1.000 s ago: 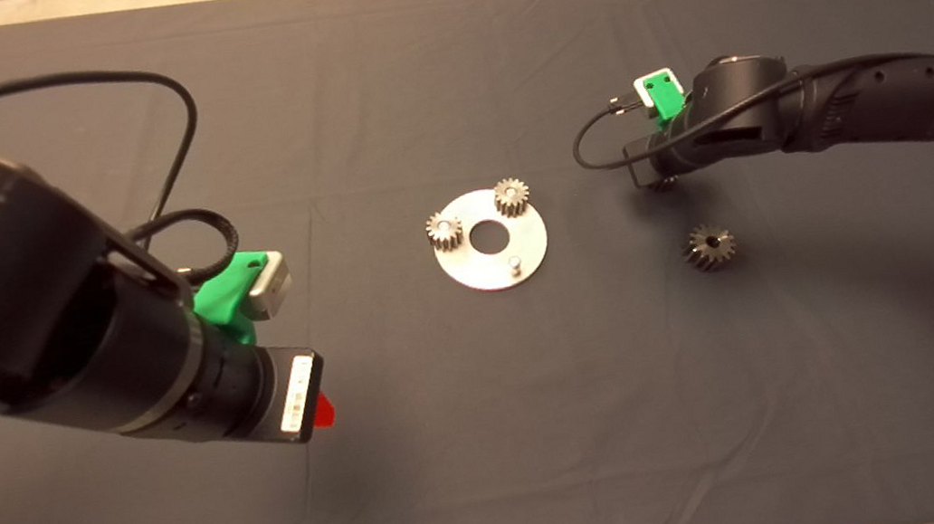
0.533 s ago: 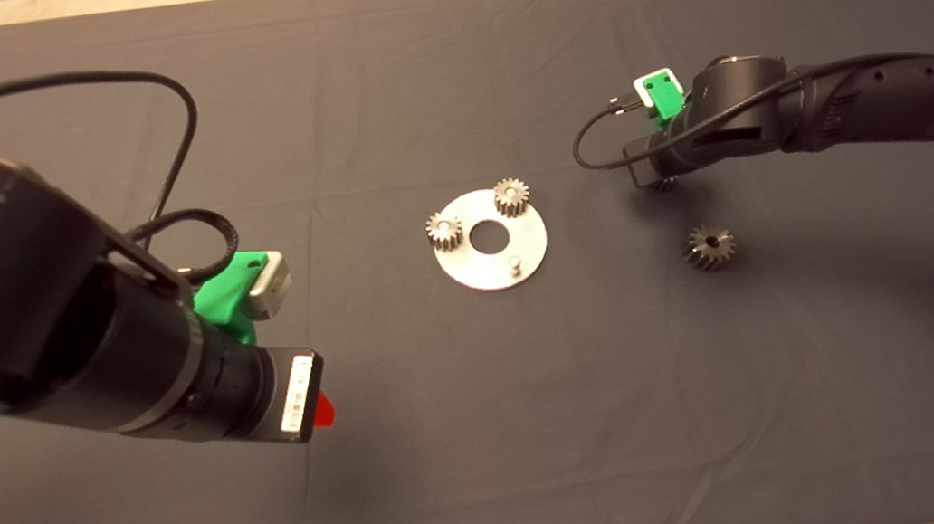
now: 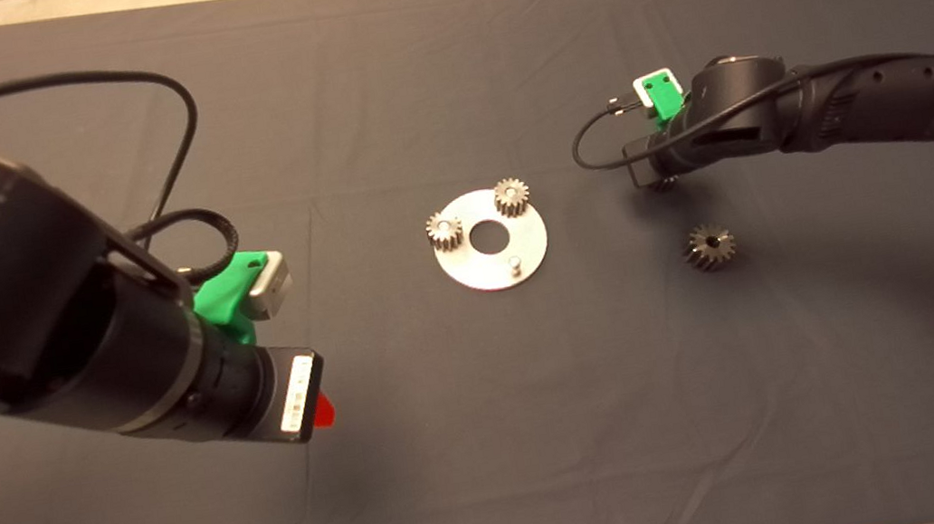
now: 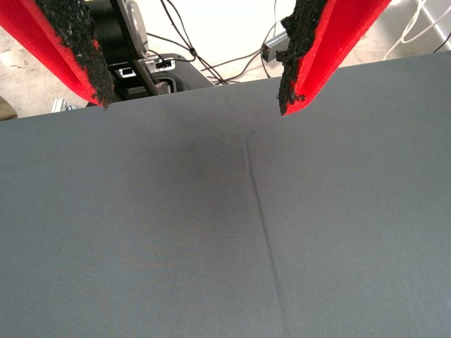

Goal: Remove an incorrectly installed larger gear and replace it with the correct smaller gear

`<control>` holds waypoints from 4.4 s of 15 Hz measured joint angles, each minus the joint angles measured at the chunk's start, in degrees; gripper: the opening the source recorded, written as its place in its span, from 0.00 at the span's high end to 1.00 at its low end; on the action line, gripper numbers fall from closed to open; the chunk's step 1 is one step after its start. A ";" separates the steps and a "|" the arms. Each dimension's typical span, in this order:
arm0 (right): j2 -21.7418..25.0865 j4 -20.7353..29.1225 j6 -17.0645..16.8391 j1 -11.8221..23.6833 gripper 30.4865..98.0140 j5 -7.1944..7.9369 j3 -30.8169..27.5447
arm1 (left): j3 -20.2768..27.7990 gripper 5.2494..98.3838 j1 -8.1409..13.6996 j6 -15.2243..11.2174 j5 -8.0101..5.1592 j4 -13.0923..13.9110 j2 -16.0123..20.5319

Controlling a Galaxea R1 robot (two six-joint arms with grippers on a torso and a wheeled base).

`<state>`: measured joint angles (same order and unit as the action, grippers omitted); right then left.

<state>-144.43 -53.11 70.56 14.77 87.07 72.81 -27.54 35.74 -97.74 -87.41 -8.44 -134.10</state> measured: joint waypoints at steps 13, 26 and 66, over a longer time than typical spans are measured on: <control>0.17 3.91 2.60 0.02 0.74 0.41 0.17 | 0.00 0.42 0.00 0.00 0.00 0.00 0.00; 0.78 17.66 3.13 3.25 0.74 0.39 1.27 | -0.38 0.42 -0.99 0.01 0.00 0.00 0.00; -7.44 31.89 -10.20 8.57 0.63 1.35 22.66 | -1.34 0.42 -3.17 -0.10 0.00 -0.84 -3.11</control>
<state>-151.87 -21.22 60.36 23.34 88.42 95.48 -28.88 32.57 -97.84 -87.41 -9.28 -137.21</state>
